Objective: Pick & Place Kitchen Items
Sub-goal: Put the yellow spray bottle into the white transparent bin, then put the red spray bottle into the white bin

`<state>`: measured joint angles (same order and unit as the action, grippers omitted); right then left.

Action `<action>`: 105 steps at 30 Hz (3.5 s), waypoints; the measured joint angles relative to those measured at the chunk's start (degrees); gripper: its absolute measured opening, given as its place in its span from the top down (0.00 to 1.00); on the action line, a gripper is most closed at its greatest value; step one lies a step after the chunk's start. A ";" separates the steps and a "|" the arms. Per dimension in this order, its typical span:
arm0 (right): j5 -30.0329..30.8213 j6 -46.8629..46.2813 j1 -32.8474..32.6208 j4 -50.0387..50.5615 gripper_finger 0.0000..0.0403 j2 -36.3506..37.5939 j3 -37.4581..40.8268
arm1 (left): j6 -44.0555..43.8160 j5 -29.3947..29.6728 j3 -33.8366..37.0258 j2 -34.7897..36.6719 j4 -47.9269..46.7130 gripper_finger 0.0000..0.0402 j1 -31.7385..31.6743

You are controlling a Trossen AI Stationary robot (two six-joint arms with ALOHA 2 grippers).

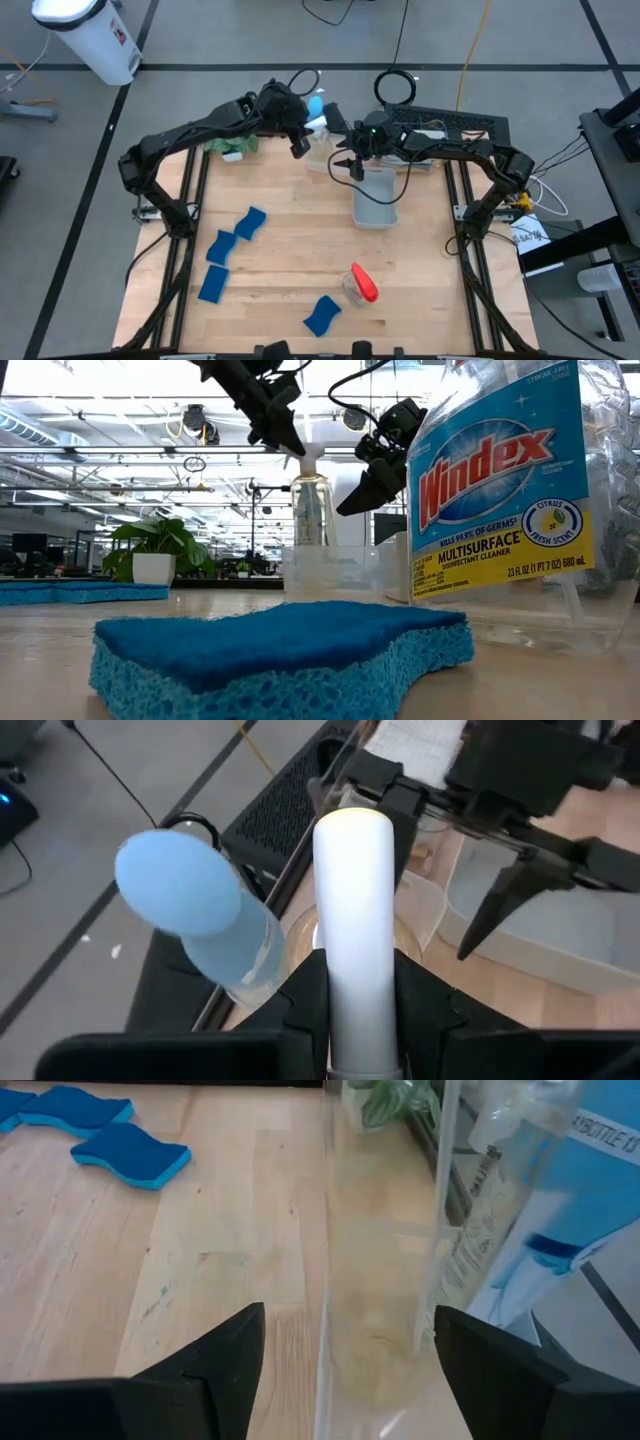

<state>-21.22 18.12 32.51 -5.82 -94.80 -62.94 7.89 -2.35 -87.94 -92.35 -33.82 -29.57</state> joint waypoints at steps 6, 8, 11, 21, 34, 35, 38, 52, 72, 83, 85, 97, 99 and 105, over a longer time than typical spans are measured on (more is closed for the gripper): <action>0.08 -1.00 0.00 0.02 0.36 0.02 0.00 | -1.21 -1.14 -0.34 -2.27 0.59 0.82 -0.89; 0.12 -1.13 0.00 0.02 0.36 0.02 0.00 | -1.39 -1.26 -0.32 -2.71 0.60 0.79 -0.85; 0.20 -1.15 0.00 0.04 0.36 0.02 0.00 | -1.57 -1.04 -0.22 -2.73 0.72 0.70 -0.35; 0.31 -1.63 0.00 0.33 0.35 0.04 0.00 | -1.42 1.38 0.11 -2.43 0.41 0.45 0.07; 0.45 -1.64 0.00 0.55 0.35 0.09 0.00 | -0.51 2.57 0.09 -1.98 1.80 0.41 0.07; 0.65 -1.65 0.02 0.90 0.35 0.29 0.00 | -0.46 2.84 0.09 -1.70 2.28 0.41 0.07; 4.67 -1.14 0.07 3.32 0.36 1.93 0.00 | 0.46 2.95 0.09 0.16 2.68 0.40 -0.07; 9.18 -3.17 -1.15 20.99 0.36 17.56 -0.04 | 4.05 -2.72 -0.02 9.24 0.83 0.40 -0.08; 11.32 -35.16 -36.70 40.97 0.37 41.41 13.54 | -3.85 -21.25 24.23 22.73 19.22 0.40 0.95; 38.95 -49.82 -73.72 12.19 0.37 44.02 28.75 | -8.47 -16.44 29.72 27.58 23.99 0.40 7.81; 41.98 -49.02 -77.82 1.79 0.37 40.97 32.85 | -8.34 -16.49 29.76 27.58 25.61 0.40 9.79; 54.66 -51.17 -81.50 -15.33 0.37 14.83 27.24 | -6.55 -9.44 29.75 27.56 26.82 0.40 18.37; 55.91 -48.49 -81.50 -14.75 0.37 11.79 22.98 | -6.54 -9.04 29.75 27.54 26.35 0.40 18.88; 62.35 -44.32 -81.50 -8.90 0.37 6.84 11.47 | -5.96 -9.05 29.75 27.51 26.31 0.40 19.98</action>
<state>41.12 -26.20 -48.98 -14.72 -87.96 -51.47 1.93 -11.40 -58.19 -64.84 -7.51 -9.59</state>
